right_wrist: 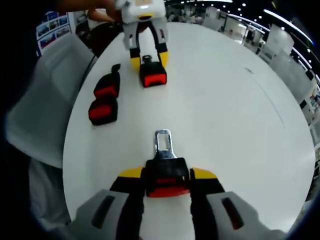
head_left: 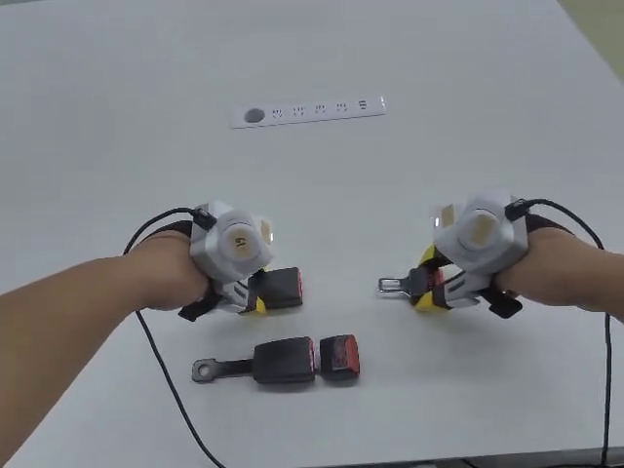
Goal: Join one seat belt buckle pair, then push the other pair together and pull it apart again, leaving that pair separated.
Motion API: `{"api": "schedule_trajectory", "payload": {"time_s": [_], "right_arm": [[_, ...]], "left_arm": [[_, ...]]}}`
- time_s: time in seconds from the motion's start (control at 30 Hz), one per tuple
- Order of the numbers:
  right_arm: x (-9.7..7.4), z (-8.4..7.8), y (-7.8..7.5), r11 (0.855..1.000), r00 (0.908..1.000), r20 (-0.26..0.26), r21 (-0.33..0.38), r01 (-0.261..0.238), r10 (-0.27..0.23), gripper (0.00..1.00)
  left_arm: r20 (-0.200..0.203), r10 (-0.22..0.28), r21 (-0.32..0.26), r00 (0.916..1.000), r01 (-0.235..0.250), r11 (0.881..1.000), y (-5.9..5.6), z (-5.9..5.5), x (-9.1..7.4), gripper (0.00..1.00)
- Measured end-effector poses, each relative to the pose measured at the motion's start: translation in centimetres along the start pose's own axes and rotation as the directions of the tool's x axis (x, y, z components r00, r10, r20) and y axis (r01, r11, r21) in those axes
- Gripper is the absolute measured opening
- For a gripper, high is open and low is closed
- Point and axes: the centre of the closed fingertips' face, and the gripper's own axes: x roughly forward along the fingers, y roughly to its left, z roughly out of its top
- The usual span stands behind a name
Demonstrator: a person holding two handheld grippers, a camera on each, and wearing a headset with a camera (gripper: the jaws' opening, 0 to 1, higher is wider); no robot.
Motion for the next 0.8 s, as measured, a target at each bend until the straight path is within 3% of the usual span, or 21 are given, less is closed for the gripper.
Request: {"api": "schedule_trajectory", "payload": {"time_s": [0.33, 0.8], "right_arm": [[3.2, 5.2, 0.7, 0.998, 0.9989, 0.047, -0.062, 0.006, -0.003, 0.35], [4.9, 8.0, 1.1, 0.991, 0.9993, 0.038, -0.133, 0.006, -0.001, 0.34]], "left_arm": [[-0.007, -0.008, 0.009, 0.9999, 0.008, 1.000, -0.1, 0.0, 0.1, 0.32], [-0.040, -0.011, 0.044, 0.9992, 0.013, 0.999, -0.1, 0.3, 0.2, 0.32]]}}
